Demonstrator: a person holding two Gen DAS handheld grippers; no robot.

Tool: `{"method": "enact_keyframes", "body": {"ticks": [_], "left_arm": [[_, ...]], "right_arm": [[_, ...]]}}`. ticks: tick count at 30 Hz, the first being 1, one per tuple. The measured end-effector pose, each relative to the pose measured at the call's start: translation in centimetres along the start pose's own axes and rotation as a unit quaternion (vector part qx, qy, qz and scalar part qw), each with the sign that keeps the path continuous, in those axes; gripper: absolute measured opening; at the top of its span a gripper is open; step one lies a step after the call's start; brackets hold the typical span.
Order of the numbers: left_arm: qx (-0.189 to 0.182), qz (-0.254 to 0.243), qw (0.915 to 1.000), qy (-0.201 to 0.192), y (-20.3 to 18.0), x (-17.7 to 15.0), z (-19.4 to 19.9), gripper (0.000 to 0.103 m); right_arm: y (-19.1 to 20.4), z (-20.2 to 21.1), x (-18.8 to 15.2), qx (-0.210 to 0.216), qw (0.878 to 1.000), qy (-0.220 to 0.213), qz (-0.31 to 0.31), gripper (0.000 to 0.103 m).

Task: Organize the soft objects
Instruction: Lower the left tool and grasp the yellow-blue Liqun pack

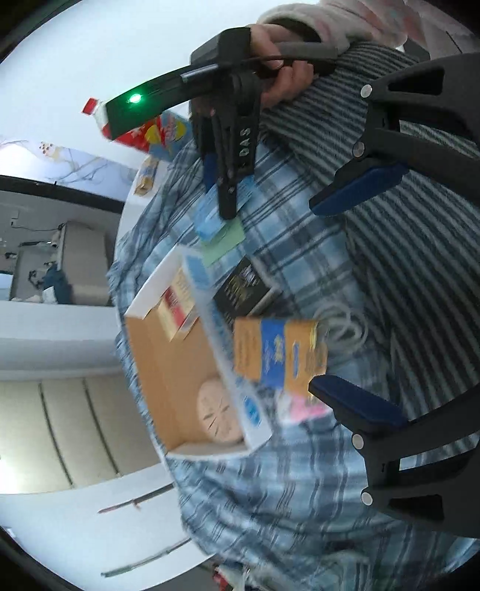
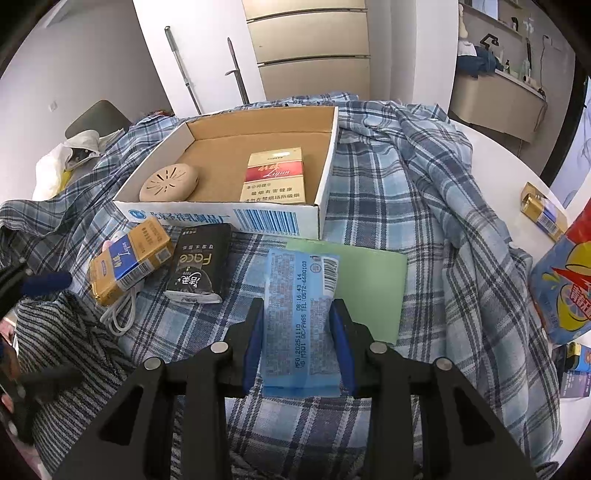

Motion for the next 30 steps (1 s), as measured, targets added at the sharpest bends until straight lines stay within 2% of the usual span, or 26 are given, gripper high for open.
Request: {"method": "enact_keyframes", "body": {"ticks": [3, 10, 18, 21, 23, 25, 30], "left_arm": [[0.022, 0.009, 0.9997, 0.000, 1.8, 1.3, -0.4, 0.090], [0.030, 0.037, 0.9988, 0.013, 4.1, 3.5, -4.0, 0.090], [0.015, 0.049, 0.9975, 0.049, 4.8, 3.2, -7.5, 0.090], [0.015, 0.050, 0.9976, 0.046, 4.8, 3.3, -7.4, 0.080], [0.011, 0.052, 0.9975, 0.046, 4.7, 3.4, -7.3, 0.067], [0.010, 0.051, 0.9973, 0.051, 4.6, 3.2, -7.3, 0.059], [0.010, 0.049, 0.9981, 0.037, 4.0, 3.1, -6.4, 0.056]], "right_arm": [[0.2, 0.2, 0.0, -0.002, 1.000, -0.004, 0.005, 0.035], [0.7, 1.3, 0.1, 0.004, 0.999, -0.033, 0.015, 0.035], [1.8, 2.6, 0.1, -0.006, 0.997, -0.066, 0.043, 0.035], [2.1, 2.7, 0.1, -0.010, 0.996, -0.071, 0.051, 0.035], [2.2, 2.7, 0.1, -0.010, 0.996, -0.071, 0.053, 0.035], [2.1, 2.8, 0.0, -0.008, 0.996, -0.071, 0.052, 0.035], [2.0, 2.6, 0.1, -0.007, 0.997, -0.068, 0.048, 0.035]]}}
Point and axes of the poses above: each gripper's, at about its wrist camera, not at the fingertips, and z roughly against the way its jaws point, y to its left, x to its top, the point moved 6 cm from there along -z, roughly the way its jaws point, and after that the axes turned 7 degrees about y, right-handed, at the moved point
